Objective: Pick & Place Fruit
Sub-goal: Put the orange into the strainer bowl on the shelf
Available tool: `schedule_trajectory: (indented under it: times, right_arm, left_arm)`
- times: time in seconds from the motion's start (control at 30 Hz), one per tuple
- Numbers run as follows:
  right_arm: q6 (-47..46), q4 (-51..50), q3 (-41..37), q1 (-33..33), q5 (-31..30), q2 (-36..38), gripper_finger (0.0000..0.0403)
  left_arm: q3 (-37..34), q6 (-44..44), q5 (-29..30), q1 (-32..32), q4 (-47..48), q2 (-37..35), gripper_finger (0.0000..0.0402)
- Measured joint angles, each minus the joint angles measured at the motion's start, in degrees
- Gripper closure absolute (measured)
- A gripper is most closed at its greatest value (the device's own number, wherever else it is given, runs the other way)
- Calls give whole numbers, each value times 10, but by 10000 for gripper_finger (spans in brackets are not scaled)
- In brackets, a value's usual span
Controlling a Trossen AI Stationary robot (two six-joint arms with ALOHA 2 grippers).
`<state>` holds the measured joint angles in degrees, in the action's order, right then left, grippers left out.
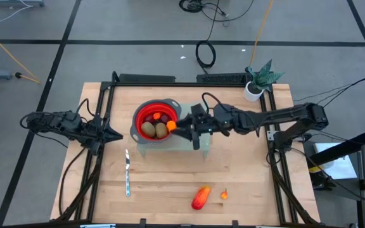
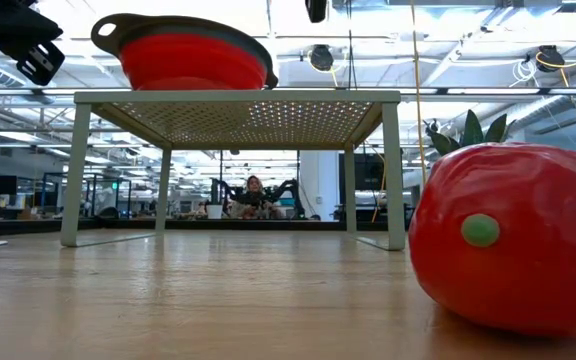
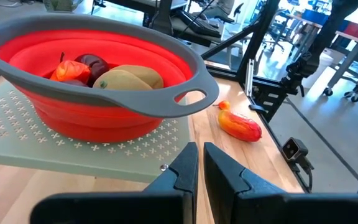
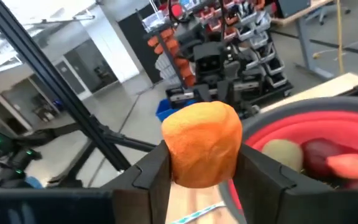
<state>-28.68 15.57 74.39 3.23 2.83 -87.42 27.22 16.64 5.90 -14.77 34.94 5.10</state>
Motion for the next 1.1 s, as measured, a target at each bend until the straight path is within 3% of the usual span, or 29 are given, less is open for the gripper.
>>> schedule_trajectory:
  times: [0.17, 0.4, 0.73, 1.1]
  right_arm:
    - [56, -74, 45, -7, -2, -2, 263]
    - [137, -213, 125, -17, -63, -7, 262]
    - [227, -205, 146, -29, -75, -6, 262]
    - [246, -197, 146, -40, -73, -33, 261]
  left_arm:
    - [0, -9, 0, 0, 0, 0, 378]
    - [0, -19, 0, 0, 0, 0, 378]
    - [0, -19, 0, 0, 0, 0, 378]
    - [0, -19, 1, 0, 0, 0, 378]
